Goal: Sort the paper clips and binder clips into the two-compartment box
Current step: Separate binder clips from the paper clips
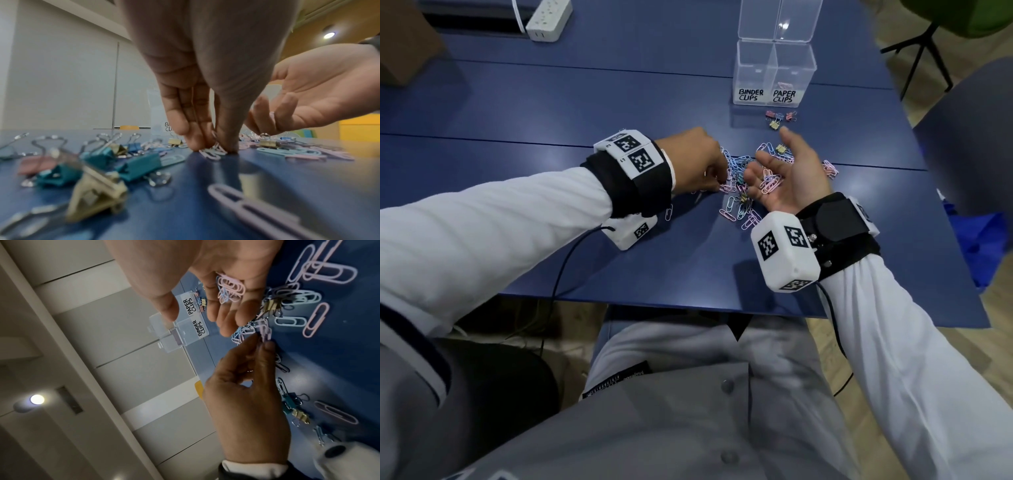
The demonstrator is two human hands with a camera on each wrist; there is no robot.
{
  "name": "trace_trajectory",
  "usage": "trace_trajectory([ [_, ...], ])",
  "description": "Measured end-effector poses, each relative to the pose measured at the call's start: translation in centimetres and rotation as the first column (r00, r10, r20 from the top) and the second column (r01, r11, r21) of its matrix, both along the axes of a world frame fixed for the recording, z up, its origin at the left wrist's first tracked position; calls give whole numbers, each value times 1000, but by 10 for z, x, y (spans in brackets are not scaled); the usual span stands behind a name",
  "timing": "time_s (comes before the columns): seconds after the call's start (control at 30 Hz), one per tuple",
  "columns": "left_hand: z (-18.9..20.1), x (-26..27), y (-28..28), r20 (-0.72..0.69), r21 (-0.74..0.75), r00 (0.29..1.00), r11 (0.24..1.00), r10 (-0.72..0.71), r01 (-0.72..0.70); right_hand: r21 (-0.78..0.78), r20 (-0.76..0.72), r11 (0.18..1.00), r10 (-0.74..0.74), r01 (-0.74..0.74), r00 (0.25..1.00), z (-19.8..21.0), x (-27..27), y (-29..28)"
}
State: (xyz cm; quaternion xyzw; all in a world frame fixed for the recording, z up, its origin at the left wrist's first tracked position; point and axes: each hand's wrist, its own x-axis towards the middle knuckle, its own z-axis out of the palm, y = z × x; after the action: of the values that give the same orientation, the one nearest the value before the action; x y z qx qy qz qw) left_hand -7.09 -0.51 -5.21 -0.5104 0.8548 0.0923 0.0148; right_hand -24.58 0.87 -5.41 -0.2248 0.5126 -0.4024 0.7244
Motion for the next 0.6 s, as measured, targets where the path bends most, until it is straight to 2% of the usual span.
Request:
trace_trajectory([
  [0.13,3,-3,0,-17,-8,1000,1000,25,-25,5,-6,1000,-28,28,1000,-4,2,0],
  [0.37,23,-1,-4,-227,12,962,988,154,-156,-2,42,998,-67,67,997,-5,8,-2],
  [0.47,40,-7,-5,-308,-29,942,988,134,-150,12,69,996,-84,83,994,-5,12,-3],
  [0.6,47,-21,-5,-303,-24,950,996,72,-83,41,184,991,-135,130,974,-1,22,-6],
])
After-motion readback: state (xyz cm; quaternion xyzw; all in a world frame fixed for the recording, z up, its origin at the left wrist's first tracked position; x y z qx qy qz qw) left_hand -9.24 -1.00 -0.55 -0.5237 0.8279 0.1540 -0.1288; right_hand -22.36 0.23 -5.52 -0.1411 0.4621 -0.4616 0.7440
